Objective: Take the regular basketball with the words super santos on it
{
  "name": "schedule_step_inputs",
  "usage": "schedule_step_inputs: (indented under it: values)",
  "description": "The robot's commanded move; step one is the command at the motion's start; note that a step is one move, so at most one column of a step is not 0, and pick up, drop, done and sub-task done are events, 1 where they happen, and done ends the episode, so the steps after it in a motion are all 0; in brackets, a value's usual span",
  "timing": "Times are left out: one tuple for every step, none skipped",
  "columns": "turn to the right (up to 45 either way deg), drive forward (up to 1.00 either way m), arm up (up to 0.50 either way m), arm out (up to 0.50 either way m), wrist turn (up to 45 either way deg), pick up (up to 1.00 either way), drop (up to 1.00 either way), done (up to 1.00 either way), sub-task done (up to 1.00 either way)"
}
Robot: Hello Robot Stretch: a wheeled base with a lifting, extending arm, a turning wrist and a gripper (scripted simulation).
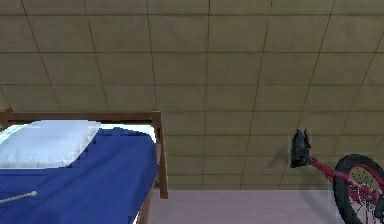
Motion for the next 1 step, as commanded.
schedule_step_inputs:
  values:
    - [0.0,0.0,0.0,0.0,0.0,0.0,0.0,1.0,0.0]
